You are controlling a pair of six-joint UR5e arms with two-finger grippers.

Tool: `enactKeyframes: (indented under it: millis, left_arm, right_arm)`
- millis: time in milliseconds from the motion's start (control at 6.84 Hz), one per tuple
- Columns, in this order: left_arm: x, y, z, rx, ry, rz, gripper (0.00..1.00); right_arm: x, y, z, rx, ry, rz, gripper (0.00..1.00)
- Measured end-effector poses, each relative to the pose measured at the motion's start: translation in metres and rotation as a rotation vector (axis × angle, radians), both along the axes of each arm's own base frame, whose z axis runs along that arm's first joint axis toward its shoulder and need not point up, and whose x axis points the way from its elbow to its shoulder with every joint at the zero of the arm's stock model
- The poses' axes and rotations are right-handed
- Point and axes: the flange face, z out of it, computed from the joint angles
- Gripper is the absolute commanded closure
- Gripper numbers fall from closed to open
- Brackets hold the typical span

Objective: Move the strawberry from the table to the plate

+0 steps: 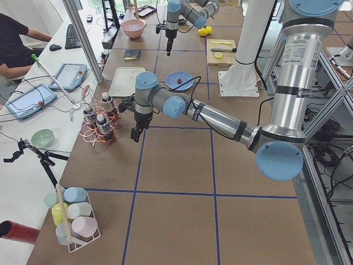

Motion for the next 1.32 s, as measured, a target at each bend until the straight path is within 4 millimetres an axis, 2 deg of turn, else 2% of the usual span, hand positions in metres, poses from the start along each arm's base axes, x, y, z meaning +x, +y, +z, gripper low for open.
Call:
enactKeyframes:
  millis: [146,292,585,731,1023,1169,1315]
  left_arm:
    - [-0.041,-0.003,0.034,-0.024,-0.01,0.03,0.0]
    - [-0.073,-0.004,0.065,-0.058,-0.006,0.044,0.0]
    - [-0.117,0.004,0.104,-0.12,0.019,0.008,0.0]
    - [-0.13,0.013,0.115,-0.139,0.024,-0.01,0.0]
    - [-0.136,0.019,0.124,-0.157,0.027,-0.021,0.0]
    - [-0.137,0.02,0.126,-0.16,0.027,-0.021,0.0]
    - [-0.137,0.021,0.126,-0.161,0.027,-0.022,0.0]
  right_arm:
    - [0.059,-0.025,0.032,0.025,0.016,-0.047,0.0]
    - [0.119,-0.047,0.071,0.052,0.032,-0.096,0.0]
    - [0.24,-0.074,0.169,0.105,0.074,-0.193,0.0]
    - [0.295,-0.078,0.225,0.117,0.076,-0.249,0.0]
    - [0.39,-0.075,0.336,0.127,0.072,-0.335,0.0]
    - [0.429,-0.067,0.386,0.11,0.058,-0.35,0.0]
    - [0.464,-0.056,0.424,0.09,0.039,-0.338,0.0]
